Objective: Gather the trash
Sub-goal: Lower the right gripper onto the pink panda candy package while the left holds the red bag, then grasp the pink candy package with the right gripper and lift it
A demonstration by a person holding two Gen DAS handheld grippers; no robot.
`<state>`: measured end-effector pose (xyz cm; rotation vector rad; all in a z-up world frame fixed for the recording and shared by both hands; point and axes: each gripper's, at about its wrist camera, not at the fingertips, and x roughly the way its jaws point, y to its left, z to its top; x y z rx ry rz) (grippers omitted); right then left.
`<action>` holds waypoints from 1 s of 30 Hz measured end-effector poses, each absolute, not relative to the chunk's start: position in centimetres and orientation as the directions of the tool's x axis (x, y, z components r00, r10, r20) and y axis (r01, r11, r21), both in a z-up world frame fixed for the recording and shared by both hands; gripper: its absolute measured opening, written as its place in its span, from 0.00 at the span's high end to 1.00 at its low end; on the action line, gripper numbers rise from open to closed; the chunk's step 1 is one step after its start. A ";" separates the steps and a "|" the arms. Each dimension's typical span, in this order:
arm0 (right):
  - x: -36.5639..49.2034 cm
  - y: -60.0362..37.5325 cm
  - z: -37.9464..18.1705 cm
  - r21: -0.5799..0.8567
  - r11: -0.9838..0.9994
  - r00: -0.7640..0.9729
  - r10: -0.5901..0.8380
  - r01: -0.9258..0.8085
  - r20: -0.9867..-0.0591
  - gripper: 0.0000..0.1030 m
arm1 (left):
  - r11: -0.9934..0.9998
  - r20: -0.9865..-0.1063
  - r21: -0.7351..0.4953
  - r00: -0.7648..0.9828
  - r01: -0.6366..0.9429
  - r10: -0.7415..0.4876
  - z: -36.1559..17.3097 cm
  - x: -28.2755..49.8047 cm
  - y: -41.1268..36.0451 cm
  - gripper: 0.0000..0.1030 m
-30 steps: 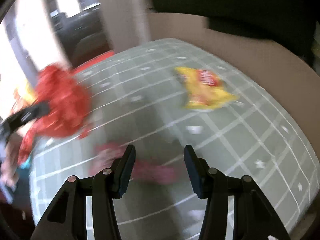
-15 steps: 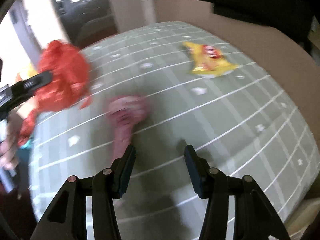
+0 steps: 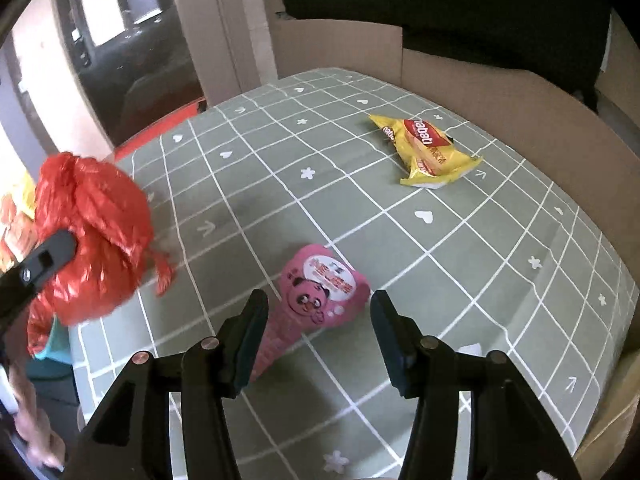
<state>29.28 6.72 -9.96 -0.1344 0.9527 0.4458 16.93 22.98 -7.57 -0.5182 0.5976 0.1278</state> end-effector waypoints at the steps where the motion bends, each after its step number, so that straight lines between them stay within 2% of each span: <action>1: 29.4 7.1 -10.0 0.057 0.903 0.508 0.291 -0.427 -0.811 0.51 | 0.864 -0.567 -0.432 0.823 -0.258 -0.038 -7.6 17.0 22.9 0.51; 5: 28.8 8.3 -10.4 -0.095 0.899 0.578 0.192 -0.428 -0.793 0.51 | 0.879 -0.570 -0.417 0.820 -0.231 -0.055 -7.9 16.9 22.1 0.51; 9: 28.7 7.4 -10.7 -0.075 0.897 0.567 0.208 -0.435 -0.797 0.47 | 0.880 -0.559 -0.431 0.824 -0.197 -0.090 -7.8 16.8 21.8 0.50; 17: 28.5 4.4 -10.5 -0.116 0.912 0.575 0.146 -0.394 -0.805 0.46 | 0.852 -0.552 -0.473 0.829 -0.226 -0.086 -7.9 16.4 23.3 0.50; 21: 28.2 3.3 -9.6 -0.012 0.915 0.571 0.241 -0.403 -0.785 0.46 | 0.832 -0.561 -0.488 0.825 -0.263 -0.069 -8.3 16.3 24.2 0.50; 23: 27.9 3.9 -9.3 -0.008 0.903 0.573 0.266 -0.430 -0.775 0.46 | 0.829 -0.562 -0.488 0.825 -0.273 -0.060 -8.3 16.2 24.2 0.50; 27: 27.6 5.9 -9.4 -0.033 0.888 0.564 0.262 -0.459 -0.783 0.46 | 0.831 -0.564 -0.483 0.824 -0.276 -0.054 -8.5 16.2 24.0 0.50; 30: 28.1 6.6 -9.6 -0.028 0.907 0.569 0.238 -0.419 -0.787 0.46 | 0.837 -0.569 -0.472 0.821 -0.278 -0.048 -8.6 16.3 23.9 0.50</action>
